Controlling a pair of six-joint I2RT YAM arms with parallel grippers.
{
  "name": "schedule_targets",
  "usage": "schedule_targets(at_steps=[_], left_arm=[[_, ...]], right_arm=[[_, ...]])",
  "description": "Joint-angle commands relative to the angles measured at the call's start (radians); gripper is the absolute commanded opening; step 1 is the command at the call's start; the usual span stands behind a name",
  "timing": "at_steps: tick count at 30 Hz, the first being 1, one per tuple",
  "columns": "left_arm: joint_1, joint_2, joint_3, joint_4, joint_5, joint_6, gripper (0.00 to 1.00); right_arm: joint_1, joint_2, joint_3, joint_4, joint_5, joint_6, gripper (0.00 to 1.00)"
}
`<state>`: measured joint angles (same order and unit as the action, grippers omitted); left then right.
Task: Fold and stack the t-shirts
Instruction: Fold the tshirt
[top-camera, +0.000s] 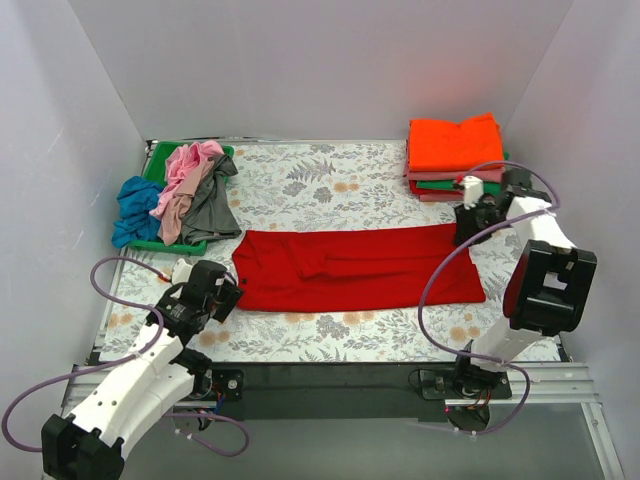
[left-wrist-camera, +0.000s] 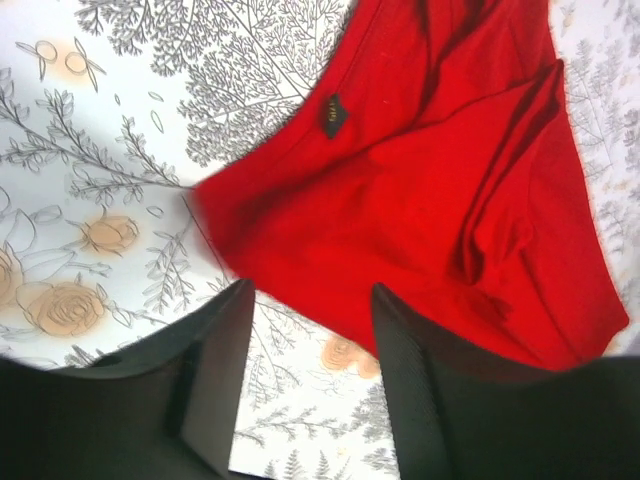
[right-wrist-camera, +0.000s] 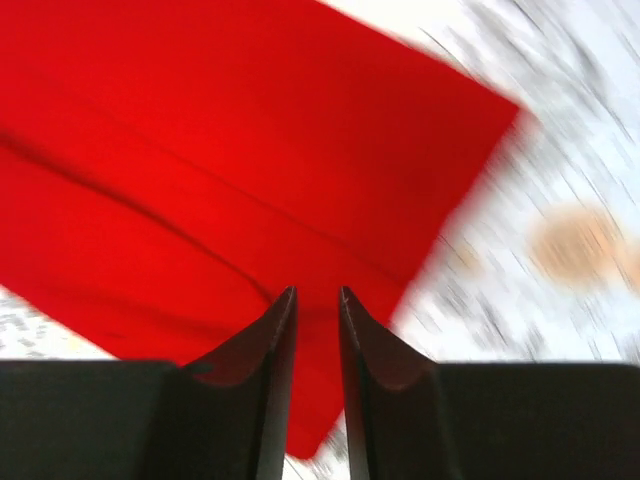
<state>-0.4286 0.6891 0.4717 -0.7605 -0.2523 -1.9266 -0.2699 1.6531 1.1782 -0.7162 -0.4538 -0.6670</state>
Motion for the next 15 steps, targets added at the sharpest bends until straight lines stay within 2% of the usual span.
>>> schedule_targets(at_steps=[1,2,3,4,5,9,11,15], left_arm=[[0.005,-0.022,0.068,-0.062,-0.033,-0.002,0.52],[0.004,-0.026,0.090,-0.074,-0.036,-0.002,0.54],[0.004,-0.028,0.100,-0.088,-0.038,-0.002,0.57],[0.004,-0.031,0.113,-0.114,-0.041,0.001,0.60],[0.004,-0.036,0.125,-0.126,-0.044,0.003,0.60],[0.004,-0.069,0.198,-0.157,-0.044,0.075,0.64],[0.004,-0.091,0.211,-0.105,-0.015,0.211,0.66],[0.004,-0.170,0.225,0.015,0.090,0.412,0.73]], right_arm=[[0.164,-0.036,0.061,-0.092,-0.149,-0.089,0.33],[0.241,-0.033,0.093,-0.098,-0.163,-0.089,0.34],[0.268,-0.030,0.112,-0.103,-0.192,-0.092,0.35],[0.332,-0.012,0.136,-0.109,-0.203,-0.095,0.39],[0.422,-0.001,0.184,-0.109,-0.209,-0.095,0.40],[0.609,0.086,0.349,-0.120,-0.230,-0.083,0.43],[0.691,0.152,0.418,-0.120,-0.233,-0.079,0.46],[0.768,0.266,0.589,-0.123,-0.215,-0.074,0.49]])
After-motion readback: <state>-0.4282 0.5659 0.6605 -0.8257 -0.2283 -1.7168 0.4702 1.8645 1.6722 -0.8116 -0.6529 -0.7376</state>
